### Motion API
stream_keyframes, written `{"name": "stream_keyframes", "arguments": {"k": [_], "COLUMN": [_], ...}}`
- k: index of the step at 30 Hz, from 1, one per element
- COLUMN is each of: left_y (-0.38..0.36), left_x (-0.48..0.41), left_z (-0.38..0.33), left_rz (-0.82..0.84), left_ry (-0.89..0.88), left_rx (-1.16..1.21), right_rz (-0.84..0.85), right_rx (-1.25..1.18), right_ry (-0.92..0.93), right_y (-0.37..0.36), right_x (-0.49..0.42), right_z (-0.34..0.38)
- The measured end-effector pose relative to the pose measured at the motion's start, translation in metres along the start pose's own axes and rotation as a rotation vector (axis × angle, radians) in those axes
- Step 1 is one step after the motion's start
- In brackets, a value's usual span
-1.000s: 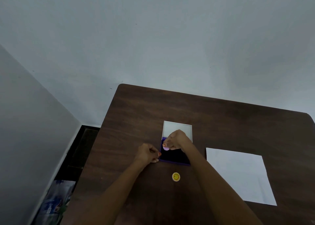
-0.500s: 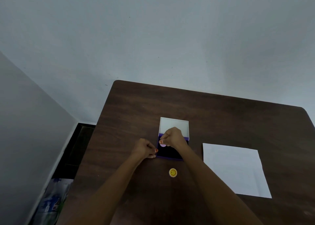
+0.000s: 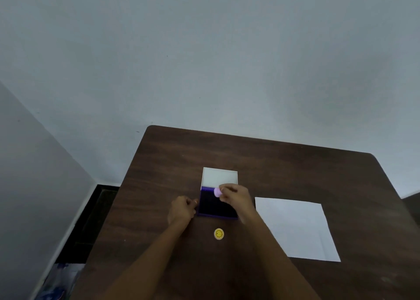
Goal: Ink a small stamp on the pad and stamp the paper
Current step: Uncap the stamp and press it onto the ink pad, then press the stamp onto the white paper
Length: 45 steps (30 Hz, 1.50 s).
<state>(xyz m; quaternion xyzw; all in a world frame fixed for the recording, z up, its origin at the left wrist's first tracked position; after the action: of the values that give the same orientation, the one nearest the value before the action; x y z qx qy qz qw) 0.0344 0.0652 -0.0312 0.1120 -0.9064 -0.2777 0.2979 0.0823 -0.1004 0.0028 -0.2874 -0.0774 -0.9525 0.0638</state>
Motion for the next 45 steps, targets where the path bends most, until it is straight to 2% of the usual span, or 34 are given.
{"name": "stream_keyframes", "arguments": {"k": [3, 5, 7, 10, 14, 20, 26, 34, 45], "left_y": [0.0, -0.011, -0.031, -0.074, -0.128, -0.162, -0.166, -0.173, -0.172], "left_x": [0.016, 0.027, 0.038, 0.057, 0.072, 0.068, 0.061, 0.059, 0.057], "left_z": [-0.017, -0.037, -0.055, -0.077, -0.09, -0.082, -0.078, -0.077, -0.073], "left_rz": [-0.106, -0.111, -0.056, 0.08, 0.233, 0.392, 0.478, 0.488, 0.49], "left_ry": [-0.088, -0.235, -0.363, -0.512, -0.656, -0.638, -0.582, -0.577, -0.583], "left_rx": [-0.044, -0.022, -0.045, -0.142, -0.353, -0.612, -0.652, -0.747, -0.729], "right_rz": [0.037, -0.018, -0.111, -0.264, -0.368, -0.399, -0.425, -0.386, -0.384], "right_rx": [-0.361, -0.463, -0.447, -0.255, -0.31, -0.244, 0.094, 0.316, 0.447], "right_ry": [-0.038, -0.032, -0.055, -0.074, -0.069, 0.012, 0.077, 0.064, 0.049], "right_y": [0.034, 0.064, 0.094, 0.132, 0.157, 0.154, 0.143, 0.125, 0.119], "right_x": [0.014, 0.021, 0.026, 0.033, 0.038, 0.021, 0.0, -0.01, -0.009], "right_z": [-0.008, -0.016, -0.029, -0.04, -0.044, -0.044, -0.036, -0.047, -0.044]}}
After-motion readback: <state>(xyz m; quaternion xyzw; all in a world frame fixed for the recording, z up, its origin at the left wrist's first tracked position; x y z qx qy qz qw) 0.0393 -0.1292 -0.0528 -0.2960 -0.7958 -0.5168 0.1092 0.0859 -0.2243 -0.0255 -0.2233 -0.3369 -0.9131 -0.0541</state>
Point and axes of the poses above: each hand's wrist, its own x-axis away from the middle knuckle, its own y-axis out of the back of the hand, z = x × y, the point moved 6 cm from there along -x, towards the middle knuckle, and after that the axes turned 3 degrees about -y, right-handed, at the moved point
